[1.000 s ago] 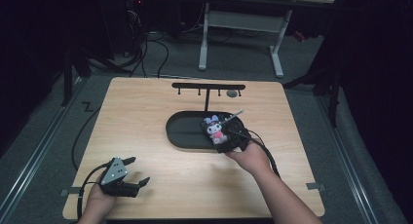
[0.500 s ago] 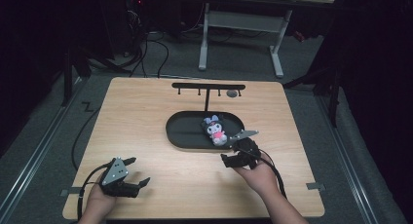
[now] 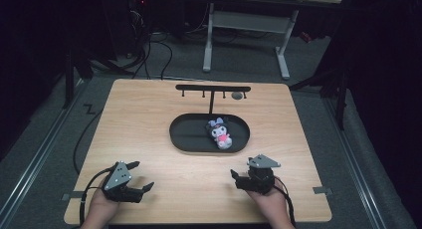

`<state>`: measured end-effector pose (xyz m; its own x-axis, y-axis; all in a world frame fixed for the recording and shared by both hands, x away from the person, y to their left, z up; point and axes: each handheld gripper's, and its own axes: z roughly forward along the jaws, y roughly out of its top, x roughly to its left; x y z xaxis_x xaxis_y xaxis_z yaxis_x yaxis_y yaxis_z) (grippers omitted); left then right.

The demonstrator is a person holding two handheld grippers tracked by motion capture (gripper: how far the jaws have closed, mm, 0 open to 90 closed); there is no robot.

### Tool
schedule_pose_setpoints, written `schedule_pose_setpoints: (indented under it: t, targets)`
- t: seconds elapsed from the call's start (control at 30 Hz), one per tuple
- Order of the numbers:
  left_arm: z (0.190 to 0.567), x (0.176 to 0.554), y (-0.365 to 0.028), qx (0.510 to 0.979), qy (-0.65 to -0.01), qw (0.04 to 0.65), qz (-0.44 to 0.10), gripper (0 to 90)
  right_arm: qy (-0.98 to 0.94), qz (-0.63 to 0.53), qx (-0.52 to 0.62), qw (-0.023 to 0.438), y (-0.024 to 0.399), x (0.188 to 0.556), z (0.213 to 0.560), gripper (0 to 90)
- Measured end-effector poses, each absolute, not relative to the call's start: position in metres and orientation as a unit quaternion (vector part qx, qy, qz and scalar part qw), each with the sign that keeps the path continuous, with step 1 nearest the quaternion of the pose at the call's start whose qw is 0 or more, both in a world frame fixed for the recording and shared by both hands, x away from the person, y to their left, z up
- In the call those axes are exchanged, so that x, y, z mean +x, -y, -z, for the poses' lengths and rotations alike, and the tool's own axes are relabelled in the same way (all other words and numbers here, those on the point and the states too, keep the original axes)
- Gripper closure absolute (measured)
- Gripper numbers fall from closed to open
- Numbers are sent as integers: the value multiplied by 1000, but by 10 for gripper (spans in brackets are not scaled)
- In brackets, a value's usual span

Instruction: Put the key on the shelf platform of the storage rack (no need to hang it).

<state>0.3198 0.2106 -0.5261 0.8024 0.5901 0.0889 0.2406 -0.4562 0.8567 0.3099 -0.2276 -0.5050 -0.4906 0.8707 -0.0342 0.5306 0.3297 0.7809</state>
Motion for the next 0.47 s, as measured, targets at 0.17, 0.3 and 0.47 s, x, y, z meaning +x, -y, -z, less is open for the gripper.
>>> schedule_pose_setpoints:
  t: [0.17,0.3,0.47]
  targets:
    - [526,319,-208,831,-249,461,-186,127,-767,-402,434,249,235,292,517,187]
    - [526,319,-206,834,-246,458,-186,127,-765,-407,434,247,239,290,518,179]
    - [525,319,-206,834,-244,458,-187,126,-758,-408,445,246,242,292,521,179]
